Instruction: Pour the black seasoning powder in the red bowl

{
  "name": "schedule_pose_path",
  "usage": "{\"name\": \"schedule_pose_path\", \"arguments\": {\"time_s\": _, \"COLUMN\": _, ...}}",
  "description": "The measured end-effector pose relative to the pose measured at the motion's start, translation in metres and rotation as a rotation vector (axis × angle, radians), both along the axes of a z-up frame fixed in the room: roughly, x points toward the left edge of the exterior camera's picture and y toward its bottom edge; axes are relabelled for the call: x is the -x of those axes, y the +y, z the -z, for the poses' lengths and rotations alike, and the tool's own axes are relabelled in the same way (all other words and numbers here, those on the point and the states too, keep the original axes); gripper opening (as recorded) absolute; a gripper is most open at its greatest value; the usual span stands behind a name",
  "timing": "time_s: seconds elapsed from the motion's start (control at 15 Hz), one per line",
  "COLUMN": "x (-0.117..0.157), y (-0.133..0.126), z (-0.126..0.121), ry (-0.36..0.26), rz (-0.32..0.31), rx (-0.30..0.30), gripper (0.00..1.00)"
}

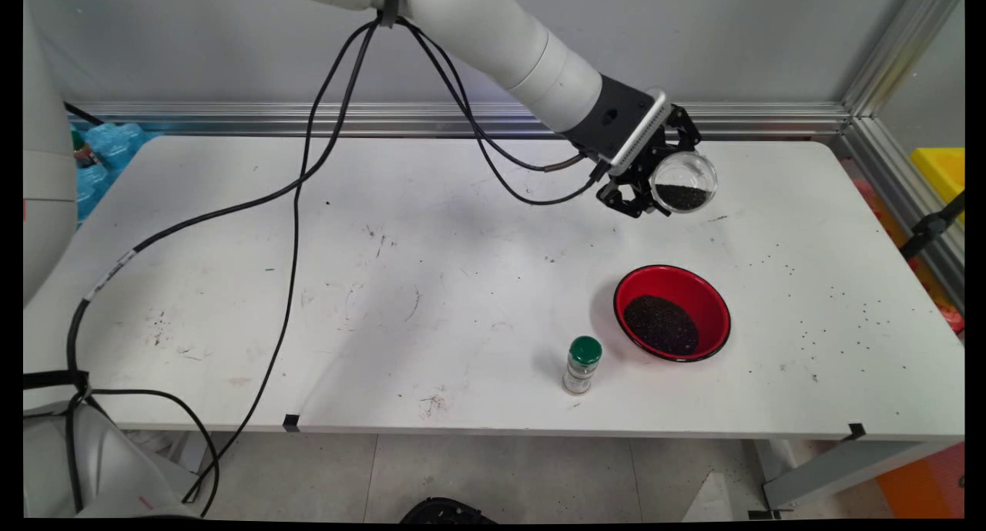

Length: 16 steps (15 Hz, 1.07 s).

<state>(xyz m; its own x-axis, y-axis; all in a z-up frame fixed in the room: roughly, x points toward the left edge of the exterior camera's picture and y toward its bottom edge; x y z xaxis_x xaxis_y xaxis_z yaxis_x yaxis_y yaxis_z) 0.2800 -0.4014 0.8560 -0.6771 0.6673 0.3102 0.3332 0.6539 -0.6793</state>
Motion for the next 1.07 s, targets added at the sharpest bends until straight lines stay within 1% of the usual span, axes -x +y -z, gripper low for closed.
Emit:
{"name": "schedule_pose_path", "arguments": {"time_s": 0.33, "x": -0.001, "y": -0.005, "z": -0.001, "ry": 0.01, "rz": -0.039, "rx": -0.09, "gripper": 0.0}}
{"name": "schedule_pose_path", "arguments": {"time_s": 0.4, "x": 0.0, "y": -0.008, "z": -0.001, "ry": 0.015, "rz": -0.054, "rx": -0.116, "gripper": 0.0}}
{"name": "schedule_pose_path", "arguments": {"time_s": 0.53, "x": 0.001, "y": -0.014, "z": -0.002, "ry": 0.03, "rz": -0.089, "rx": -0.166, "gripper": 0.0}}
{"name": "schedule_pose_path", "arguments": {"time_s": 0.67, "x": 0.004, "y": -0.024, "z": -0.001, "ry": 0.049, "rz": -0.138, "rx": -0.225, "gripper": 0.0}}
{"name": "schedule_pose_path", "arguments": {"time_s": 0.8, "x": 0.006, "y": -0.03, "z": 0.001, "ry": 0.061, "rz": -0.171, "rx": -0.263, "gripper": 0.0}}
{"name": "schedule_pose_path", "arguments": {"time_s": 1.07, "x": 0.012, "y": -0.047, "z": 0.009, "ry": 0.094, "rz": -0.258, "rx": -0.363, "gripper": 0.0}}
